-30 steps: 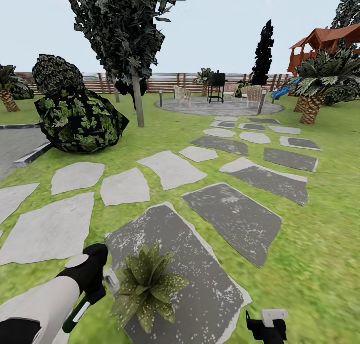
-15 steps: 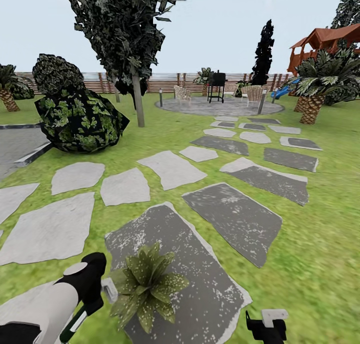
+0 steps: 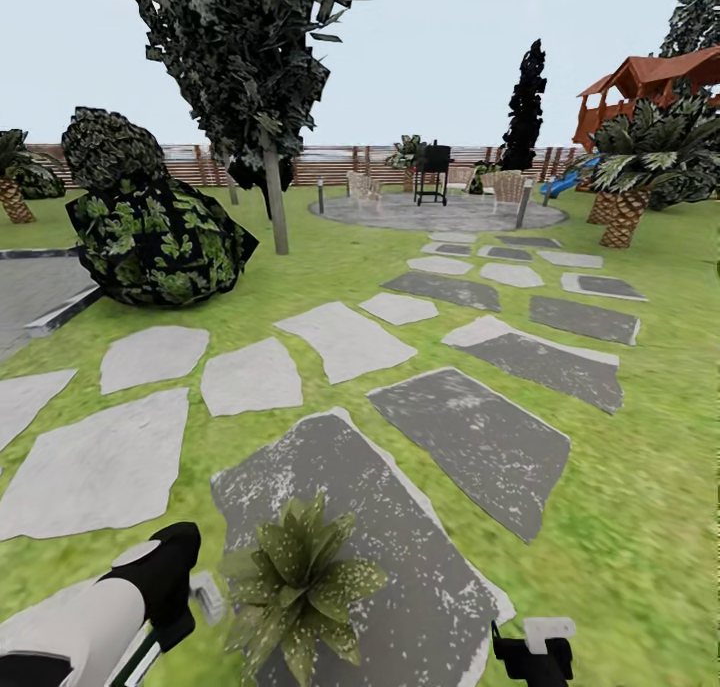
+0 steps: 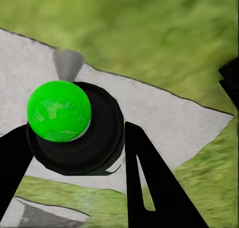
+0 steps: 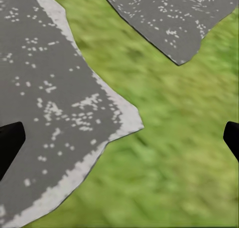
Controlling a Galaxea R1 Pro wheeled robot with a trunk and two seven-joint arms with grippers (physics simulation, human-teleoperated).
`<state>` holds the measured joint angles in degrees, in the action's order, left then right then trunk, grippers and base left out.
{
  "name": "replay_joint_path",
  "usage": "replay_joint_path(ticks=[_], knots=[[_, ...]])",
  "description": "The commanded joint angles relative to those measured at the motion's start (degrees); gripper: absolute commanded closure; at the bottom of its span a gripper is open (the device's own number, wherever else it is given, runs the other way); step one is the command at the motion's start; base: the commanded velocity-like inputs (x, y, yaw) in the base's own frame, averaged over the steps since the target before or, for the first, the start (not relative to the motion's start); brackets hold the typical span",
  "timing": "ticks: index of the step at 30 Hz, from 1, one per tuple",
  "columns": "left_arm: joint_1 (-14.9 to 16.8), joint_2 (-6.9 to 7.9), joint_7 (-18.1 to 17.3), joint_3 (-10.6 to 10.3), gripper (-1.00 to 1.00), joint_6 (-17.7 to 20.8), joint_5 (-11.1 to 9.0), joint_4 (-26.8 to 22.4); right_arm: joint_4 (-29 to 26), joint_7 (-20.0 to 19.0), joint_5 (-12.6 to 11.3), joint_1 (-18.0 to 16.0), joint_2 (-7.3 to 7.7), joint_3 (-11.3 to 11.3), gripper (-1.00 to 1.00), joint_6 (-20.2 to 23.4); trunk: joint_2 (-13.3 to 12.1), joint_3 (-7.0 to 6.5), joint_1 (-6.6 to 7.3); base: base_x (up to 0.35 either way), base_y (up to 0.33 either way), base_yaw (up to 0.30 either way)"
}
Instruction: Pick up the pesticide atomizer in the garden and spray insectifuge to fully cover both potted plants in the garden.
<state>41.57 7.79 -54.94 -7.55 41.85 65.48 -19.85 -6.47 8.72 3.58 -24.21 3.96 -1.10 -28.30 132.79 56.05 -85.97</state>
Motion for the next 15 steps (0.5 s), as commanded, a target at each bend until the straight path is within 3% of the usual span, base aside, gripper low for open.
replay_joint_path(ticks=[1, 5, 11, 15], knots=[[0.0, 0.03, -0.2, -0.2, 1.0, 0.2, 0.2, 0.6, 0.1, 0.4, 0.4, 0.0, 0.04, -0.1, -1.0, -0.1, 0.0, 0.05, 0.01, 0.028, 0.025, -0.232], [0.0, -0.34, 1.5, -0.3, 1.0, 0.1, -0.1, 1.3, 0.1, 0.4, 0.4, 0.0, 0.08, 0.0, -1.0, -0.1, 0.0, 0.05, 0.01, 0.008, 0.007, -0.24], [0.0, -0.58, 1.9, -0.2, 1.0, 0.1, -0.1, 1.2, 0.1, 0.4, 0.4, 0.0, 0.0, -0.1, -1.0, -0.1, 0.0, 0.05, 0.01, -0.006, 0.001, -0.029], [0.0, -0.14, 2.2, -0.2, 1.0, 0.1, 0.0, 1.1, 0.1, 0.4, 0.4, 0.0, 0.0, -0.1, -1.0, -0.1, 0.0, 0.05, 0.01, -0.222, 0.102, -0.001]])
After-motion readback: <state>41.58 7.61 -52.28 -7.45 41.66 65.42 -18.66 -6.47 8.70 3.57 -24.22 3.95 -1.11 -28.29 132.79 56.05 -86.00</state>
